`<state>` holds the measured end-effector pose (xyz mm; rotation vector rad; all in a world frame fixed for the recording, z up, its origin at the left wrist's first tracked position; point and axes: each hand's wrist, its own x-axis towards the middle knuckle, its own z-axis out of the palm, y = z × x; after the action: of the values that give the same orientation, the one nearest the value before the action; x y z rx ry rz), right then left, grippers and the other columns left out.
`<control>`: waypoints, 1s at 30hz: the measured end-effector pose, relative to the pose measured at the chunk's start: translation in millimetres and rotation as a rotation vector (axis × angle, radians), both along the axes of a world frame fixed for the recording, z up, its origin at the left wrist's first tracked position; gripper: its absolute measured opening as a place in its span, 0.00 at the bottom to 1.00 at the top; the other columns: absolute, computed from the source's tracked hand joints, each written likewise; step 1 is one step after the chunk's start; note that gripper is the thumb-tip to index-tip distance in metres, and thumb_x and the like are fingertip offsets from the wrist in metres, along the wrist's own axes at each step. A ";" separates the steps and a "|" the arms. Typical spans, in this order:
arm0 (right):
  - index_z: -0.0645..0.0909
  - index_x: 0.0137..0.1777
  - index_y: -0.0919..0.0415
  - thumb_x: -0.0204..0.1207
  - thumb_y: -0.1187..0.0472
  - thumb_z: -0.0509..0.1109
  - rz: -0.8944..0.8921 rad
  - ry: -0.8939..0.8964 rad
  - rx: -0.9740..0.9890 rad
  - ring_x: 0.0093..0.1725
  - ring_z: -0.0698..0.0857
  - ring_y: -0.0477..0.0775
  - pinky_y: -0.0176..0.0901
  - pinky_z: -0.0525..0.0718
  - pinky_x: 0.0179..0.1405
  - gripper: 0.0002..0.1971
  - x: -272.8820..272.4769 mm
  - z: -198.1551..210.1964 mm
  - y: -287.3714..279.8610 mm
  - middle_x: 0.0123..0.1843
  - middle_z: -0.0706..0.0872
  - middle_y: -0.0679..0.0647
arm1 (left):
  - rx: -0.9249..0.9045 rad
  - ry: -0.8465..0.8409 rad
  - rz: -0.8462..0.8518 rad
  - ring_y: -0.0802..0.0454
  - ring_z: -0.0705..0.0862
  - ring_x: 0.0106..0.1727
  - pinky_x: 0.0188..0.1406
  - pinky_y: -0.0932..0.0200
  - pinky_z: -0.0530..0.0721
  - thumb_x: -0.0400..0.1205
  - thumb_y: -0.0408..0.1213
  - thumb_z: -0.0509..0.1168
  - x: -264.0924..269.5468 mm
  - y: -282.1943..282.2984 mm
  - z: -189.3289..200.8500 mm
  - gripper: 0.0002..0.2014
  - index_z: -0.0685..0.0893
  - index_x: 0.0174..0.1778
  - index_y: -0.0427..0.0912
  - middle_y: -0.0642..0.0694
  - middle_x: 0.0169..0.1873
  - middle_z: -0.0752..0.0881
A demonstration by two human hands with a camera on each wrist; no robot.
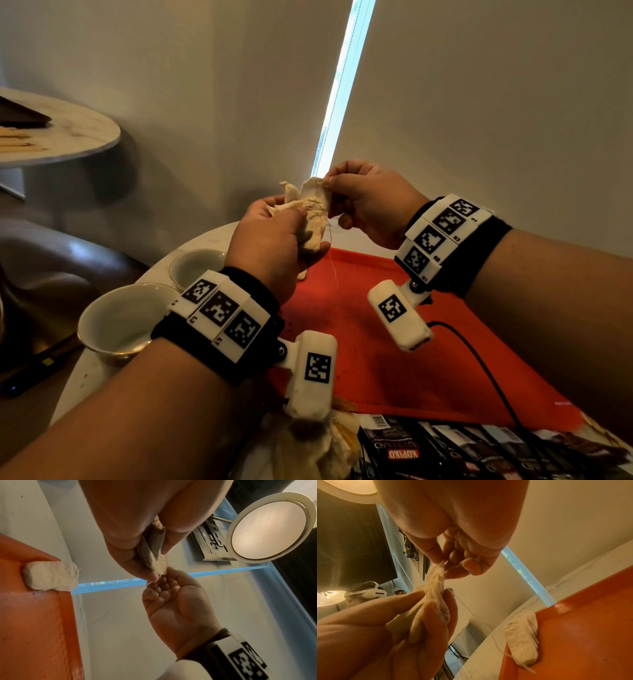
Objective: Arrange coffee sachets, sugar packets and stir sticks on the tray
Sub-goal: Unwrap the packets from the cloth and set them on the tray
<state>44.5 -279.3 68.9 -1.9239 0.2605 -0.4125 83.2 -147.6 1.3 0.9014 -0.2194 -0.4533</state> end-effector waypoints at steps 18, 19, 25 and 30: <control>0.81 0.56 0.64 0.86 0.66 0.65 -0.213 -0.046 -0.002 0.29 0.83 0.50 0.44 0.76 0.29 0.05 1.5 2.2 -14.0 0.42 0.86 0.60 | -0.096 0.054 0.161 0.43 0.90 0.54 0.39 0.52 0.89 0.88 0.32 0.63 7.0 6.0 5.4 0.10 0.81 0.61 0.51 0.41 0.59 0.86; 0.82 0.59 0.66 0.86 0.67 0.65 -0.231 -0.034 -0.016 0.29 0.83 0.50 0.44 0.76 0.29 0.07 2.6 0.4 -15.1 0.43 0.86 0.61 | -0.110 0.053 0.182 0.43 0.90 0.54 0.40 0.51 0.90 0.88 0.33 0.64 7.2 7.5 6.9 0.10 0.81 0.60 0.53 0.41 0.59 0.86; 0.85 0.59 0.60 0.84 0.69 0.66 -0.255 0.183 -0.154 0.33 0.87 0.48 0.40 0.82 0.30 0.09 9.8 -18.0 -20.6 0.47 0.91 0.58 | -0.192 0.026 0.244 0.45 0.93 0.48 0.39 0.47 0.91 0.89 0.35 0.62 5.7 14.8 15.9 0.09 0.78 0.62 0.52 0.41 0.55 0.87; 0.84 0.45 0.55 0.78 0.70 0.71 -0.124 0.449 -0.241 0.37 0.89 0.52 0.51 0.88 0.41 0.09 23.3 -43.6 -17.3 0.40 0.89 0.53 | -0.166 0.021 0.295 0.48 0.93 0.44 0.34 0.53 0.89 0.89 0.37 0.62 5.8 16.4 16.0 0.10 0.77 0.65 0.51 0.42 0.56 0.87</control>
<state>67.9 -296.6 25.3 -2.2321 0.6499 -0.0871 89.0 -131.2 17.3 0.7506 -0.0998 -0.1675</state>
